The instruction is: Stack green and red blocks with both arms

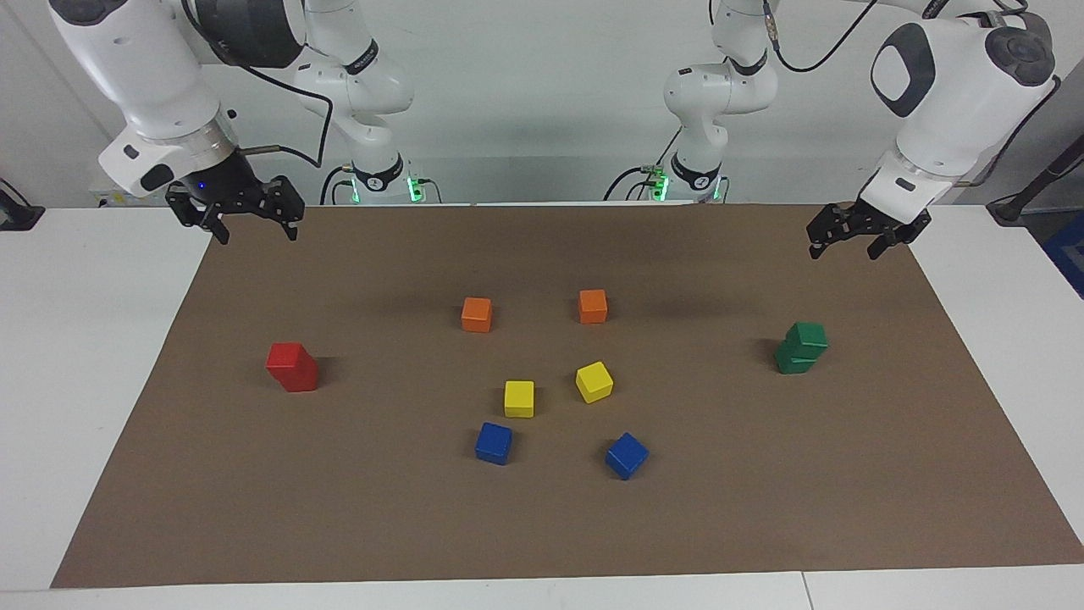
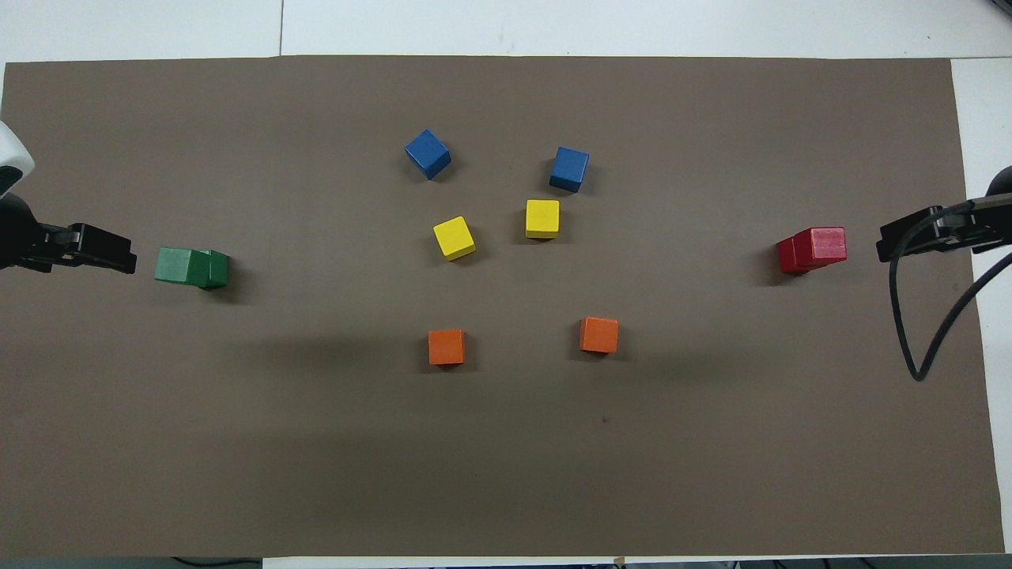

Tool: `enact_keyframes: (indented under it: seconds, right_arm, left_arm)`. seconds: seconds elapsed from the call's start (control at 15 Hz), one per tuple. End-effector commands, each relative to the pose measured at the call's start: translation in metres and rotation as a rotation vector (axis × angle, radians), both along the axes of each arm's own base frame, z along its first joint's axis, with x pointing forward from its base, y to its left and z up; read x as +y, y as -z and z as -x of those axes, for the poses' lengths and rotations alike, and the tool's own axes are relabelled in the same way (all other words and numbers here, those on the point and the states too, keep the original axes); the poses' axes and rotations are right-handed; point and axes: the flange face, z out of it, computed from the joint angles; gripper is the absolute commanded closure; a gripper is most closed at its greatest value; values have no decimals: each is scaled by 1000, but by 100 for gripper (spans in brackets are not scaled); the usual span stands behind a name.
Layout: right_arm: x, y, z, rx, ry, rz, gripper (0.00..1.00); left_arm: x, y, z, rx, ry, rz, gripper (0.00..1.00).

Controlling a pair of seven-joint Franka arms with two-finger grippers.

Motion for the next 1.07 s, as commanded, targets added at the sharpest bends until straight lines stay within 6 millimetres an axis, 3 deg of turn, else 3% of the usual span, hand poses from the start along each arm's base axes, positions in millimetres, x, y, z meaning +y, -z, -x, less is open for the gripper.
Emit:
enact_keyframes:
  seconds: [0.0, 1.0]
  right_arm:
    - [-7, 1, 18, 19, 28, -3, 0]
    - [-16, 7, 12, 11, 35, -2, 0]
  left_arm:
    - [0, -6, 3, 5, -13, 5, 0]
    - [0, -6, 3, 5, -13, 5, 0]
